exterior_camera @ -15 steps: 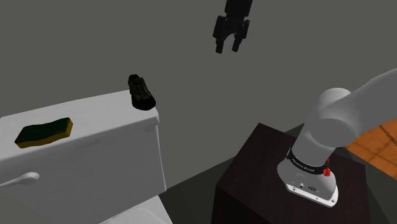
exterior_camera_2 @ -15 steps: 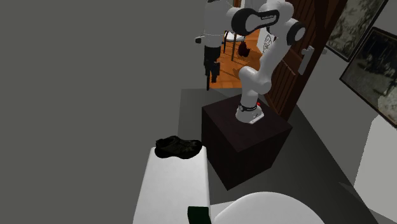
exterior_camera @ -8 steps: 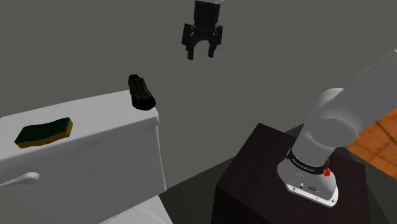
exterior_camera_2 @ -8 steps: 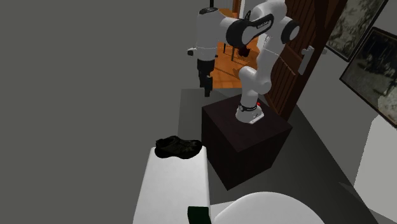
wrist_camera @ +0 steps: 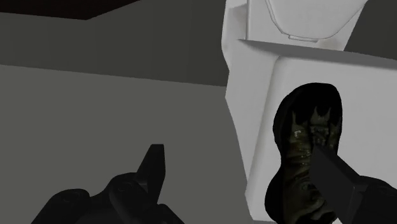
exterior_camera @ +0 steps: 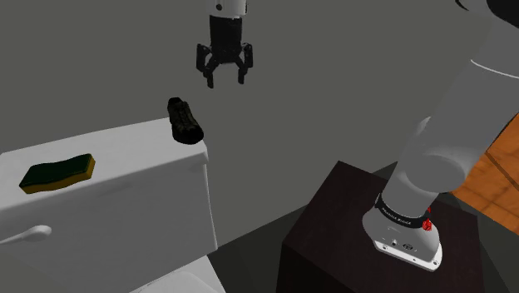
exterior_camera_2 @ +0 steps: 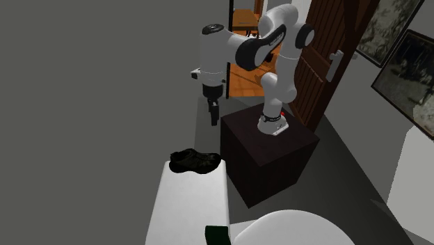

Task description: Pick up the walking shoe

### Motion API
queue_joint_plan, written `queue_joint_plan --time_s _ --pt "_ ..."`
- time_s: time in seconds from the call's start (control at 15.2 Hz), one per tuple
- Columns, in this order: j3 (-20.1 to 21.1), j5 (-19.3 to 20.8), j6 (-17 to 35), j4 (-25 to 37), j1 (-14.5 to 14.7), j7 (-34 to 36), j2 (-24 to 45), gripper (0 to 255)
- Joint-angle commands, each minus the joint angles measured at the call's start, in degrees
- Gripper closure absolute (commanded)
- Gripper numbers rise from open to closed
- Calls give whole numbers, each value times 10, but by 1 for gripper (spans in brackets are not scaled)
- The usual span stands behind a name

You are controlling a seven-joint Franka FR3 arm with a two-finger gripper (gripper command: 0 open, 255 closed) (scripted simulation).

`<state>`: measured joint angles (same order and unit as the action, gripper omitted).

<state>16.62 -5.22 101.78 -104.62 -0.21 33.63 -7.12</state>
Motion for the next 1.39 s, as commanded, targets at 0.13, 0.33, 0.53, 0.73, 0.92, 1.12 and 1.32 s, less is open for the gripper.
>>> queue_joint_plan --time_s 0.13,0.33,0.53,0.73,0.92,1.12,1.32 --pt "21 36 -3 92 12 63 100 0" --pt "28 67 -17 175 29 106 180 0" --pt "29 98 -43 277 53 144 267 0" --pt "23 121 -74 377 79 168 344 0" --pt "23 119 -48 346 76 168 338 0" --pt "23 119 -23 317 73 168 335 0" --pt "22 118 -10 303 72 168 334 0"
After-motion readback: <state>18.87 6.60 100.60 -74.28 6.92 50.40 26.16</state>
